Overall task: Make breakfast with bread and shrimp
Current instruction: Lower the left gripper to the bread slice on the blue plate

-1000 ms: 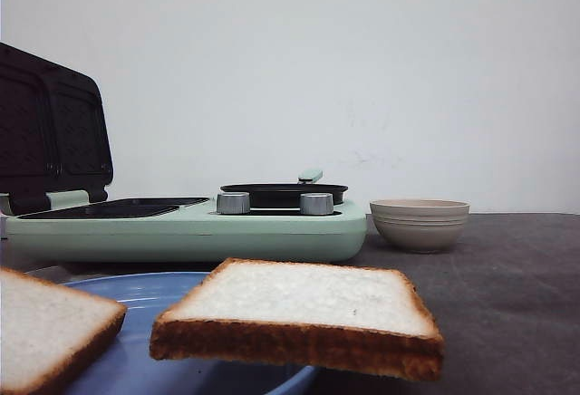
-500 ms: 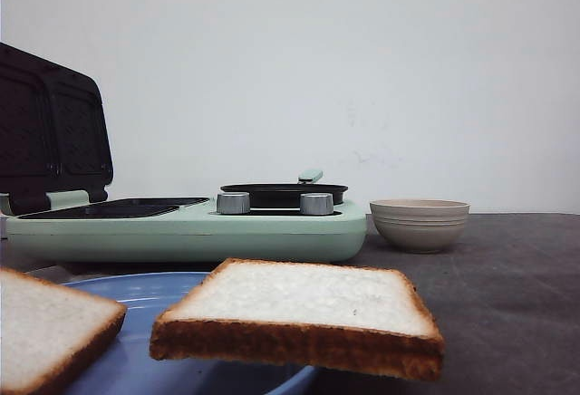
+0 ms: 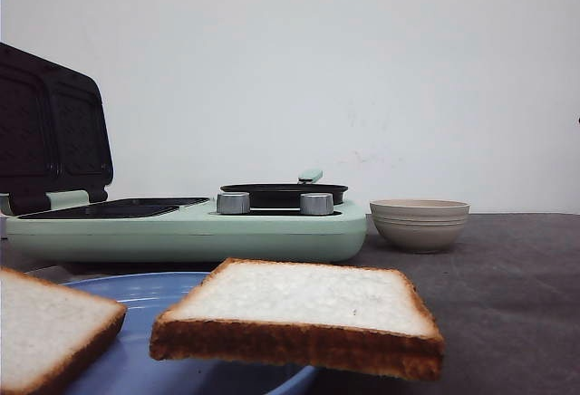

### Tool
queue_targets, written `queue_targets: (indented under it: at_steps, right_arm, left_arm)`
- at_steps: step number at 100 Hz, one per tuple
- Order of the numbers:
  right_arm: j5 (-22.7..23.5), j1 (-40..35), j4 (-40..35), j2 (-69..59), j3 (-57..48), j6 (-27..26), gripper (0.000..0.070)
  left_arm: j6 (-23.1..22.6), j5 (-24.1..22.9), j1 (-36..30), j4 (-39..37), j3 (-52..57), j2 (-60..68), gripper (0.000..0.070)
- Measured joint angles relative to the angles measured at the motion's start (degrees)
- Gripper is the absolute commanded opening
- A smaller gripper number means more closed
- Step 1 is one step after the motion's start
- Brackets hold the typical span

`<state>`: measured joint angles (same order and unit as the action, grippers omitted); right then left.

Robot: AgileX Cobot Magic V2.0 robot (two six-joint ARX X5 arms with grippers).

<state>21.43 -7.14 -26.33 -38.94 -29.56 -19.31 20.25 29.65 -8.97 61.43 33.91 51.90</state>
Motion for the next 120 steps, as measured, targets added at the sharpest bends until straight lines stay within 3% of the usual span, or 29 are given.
queue_targets:
  at_steps: [12,90,120]
  right_arm:
    - [0.0,0.0,0.0,0.0,0.0,0.0,0.0]
    - [0.0,0.0,0.04,0.0,0.0,0.0,0.0]
    - [0.0,0.0,0.04,0.0,0.0,0.0,0.0]
  left_arm:
    - [0.0,1.77,-1.09,-1.16,0.0,0.28,0.0434]
    - [0.04,2.03,-11.39,-8.81,0.0,10.08,0.0427]
    - [0.04,1.99,-11.43,-8.79,0.0,10.08,0.0084]
